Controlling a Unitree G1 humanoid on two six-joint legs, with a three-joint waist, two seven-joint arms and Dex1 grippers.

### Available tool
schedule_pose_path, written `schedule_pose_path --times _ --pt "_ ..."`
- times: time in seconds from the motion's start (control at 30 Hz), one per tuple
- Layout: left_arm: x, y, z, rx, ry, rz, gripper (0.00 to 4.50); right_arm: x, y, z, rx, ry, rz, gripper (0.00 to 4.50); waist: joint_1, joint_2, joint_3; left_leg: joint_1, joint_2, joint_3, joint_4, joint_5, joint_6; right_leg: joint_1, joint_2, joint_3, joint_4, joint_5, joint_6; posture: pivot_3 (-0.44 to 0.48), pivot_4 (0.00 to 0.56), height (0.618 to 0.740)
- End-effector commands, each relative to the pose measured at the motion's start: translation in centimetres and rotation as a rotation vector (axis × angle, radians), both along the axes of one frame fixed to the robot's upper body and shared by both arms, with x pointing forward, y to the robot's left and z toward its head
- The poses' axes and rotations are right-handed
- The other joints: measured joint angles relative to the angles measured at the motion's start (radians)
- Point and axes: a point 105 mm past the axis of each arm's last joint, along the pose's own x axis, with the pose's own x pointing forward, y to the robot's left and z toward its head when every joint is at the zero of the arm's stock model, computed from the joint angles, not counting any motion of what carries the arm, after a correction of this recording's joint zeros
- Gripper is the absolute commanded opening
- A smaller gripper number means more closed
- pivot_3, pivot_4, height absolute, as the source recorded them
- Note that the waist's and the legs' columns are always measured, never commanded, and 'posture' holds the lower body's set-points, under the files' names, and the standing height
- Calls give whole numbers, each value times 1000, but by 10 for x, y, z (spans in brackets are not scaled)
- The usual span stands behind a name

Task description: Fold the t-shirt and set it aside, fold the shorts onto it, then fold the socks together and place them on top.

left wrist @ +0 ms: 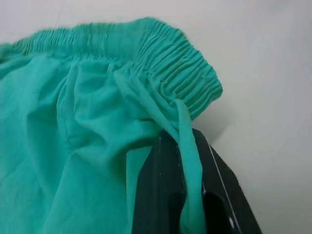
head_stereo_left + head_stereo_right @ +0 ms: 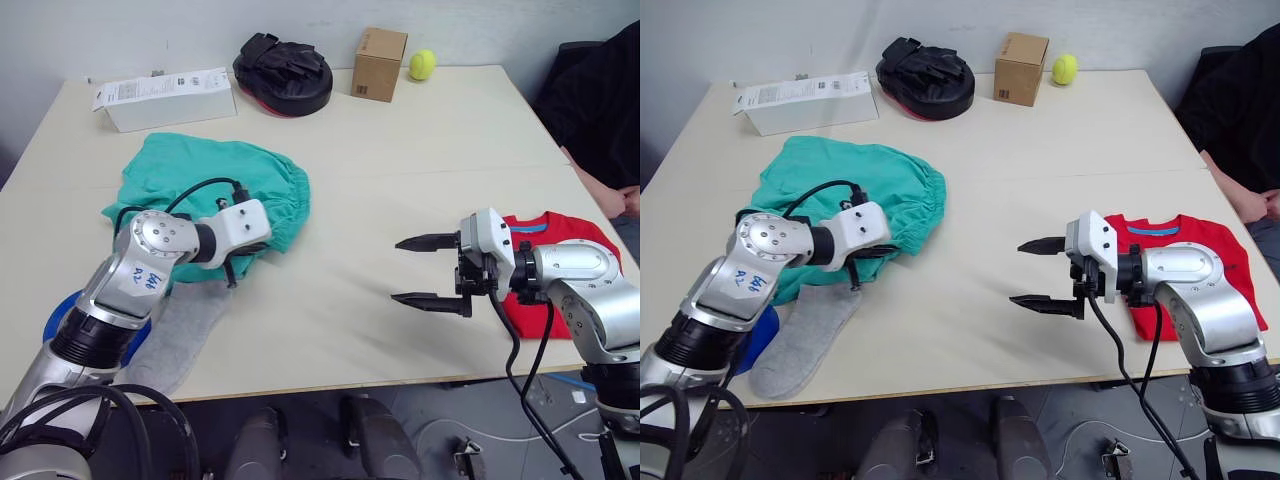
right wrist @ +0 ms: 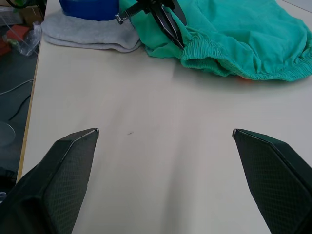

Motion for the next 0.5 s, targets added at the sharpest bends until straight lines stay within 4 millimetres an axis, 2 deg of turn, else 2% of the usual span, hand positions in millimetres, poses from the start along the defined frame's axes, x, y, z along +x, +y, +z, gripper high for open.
schedule_pose_path --times 0.03,0.07,0.23,0.5 --pt "12 0 22 -40 -84 -2 29 -3 -1 13 15 -53 3 4500 2 0 0 0 0 0 0 0 0 0 0 0 0 0 0 0 150 740" --pt "13 -2 22 -49 -85 -8 29 -3 -1 13 15 -53 2 4500 3 0 0 -1 0 0 1 0 0 0 0 -1 0 0 0 0 150 740" --pt "20 -37 26 -106 -87 -123 29 -4 -2 13 12 -54 -3 4500 8 0 0 -1 -1 -2 4 -2 4 4 1 -2 -1 0 1 0 150 740" --pt "29 -108 35 -49 -176 -386 29 -11 -8 13 11 -50 -39 4500 11 0 0 -1 -3 -1 5 -3 6 5 1 -2 -4 2 4 0 150 740"
